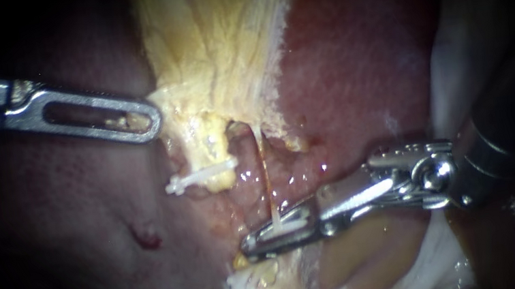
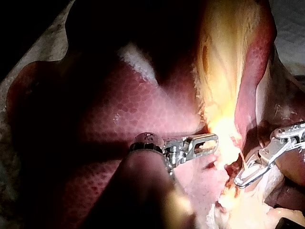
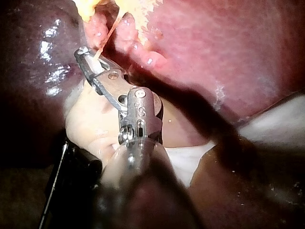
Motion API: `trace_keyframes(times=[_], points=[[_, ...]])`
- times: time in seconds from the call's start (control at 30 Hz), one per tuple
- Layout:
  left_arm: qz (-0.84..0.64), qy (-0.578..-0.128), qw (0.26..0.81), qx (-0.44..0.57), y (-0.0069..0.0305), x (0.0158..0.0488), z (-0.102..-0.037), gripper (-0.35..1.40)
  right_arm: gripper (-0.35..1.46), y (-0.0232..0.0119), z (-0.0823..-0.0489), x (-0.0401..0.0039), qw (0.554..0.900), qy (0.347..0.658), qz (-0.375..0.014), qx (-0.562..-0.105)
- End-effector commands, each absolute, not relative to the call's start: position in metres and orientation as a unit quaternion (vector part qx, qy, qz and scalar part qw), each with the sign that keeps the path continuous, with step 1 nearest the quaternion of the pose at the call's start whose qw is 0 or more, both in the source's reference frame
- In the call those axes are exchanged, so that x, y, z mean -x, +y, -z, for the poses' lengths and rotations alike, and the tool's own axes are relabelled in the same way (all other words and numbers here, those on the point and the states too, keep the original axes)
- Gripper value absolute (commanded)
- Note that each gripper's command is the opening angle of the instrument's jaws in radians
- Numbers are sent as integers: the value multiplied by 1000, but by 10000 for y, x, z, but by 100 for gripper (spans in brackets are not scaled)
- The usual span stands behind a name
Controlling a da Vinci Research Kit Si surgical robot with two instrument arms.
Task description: Going back first clip right tube
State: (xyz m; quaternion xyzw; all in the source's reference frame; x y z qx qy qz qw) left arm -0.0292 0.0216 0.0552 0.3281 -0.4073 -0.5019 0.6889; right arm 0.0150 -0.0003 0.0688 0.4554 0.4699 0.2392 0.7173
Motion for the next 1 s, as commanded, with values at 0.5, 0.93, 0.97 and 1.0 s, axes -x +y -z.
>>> trace_keyframes(times=[0.5, 0.93, 0.97, 1.0], points=[[502, -407, 689, -328, 217, 291, -553, -35, 41, 1, -683, -159, 704, 487, -251, -452], [502, -407, 689, -328, 217, 290, -553, -35, 49, 6, -692, -159, 738, 550, -192, -341], [502, -407, 689, -328, 217, 290, -553, -35, 49, 7, -693, -156, 742, 554, -184, -331], [502, -407, 689, -328, 217, 290, -553, -35, 49, 8, -694, -155, 743, 556, -181, -326]])
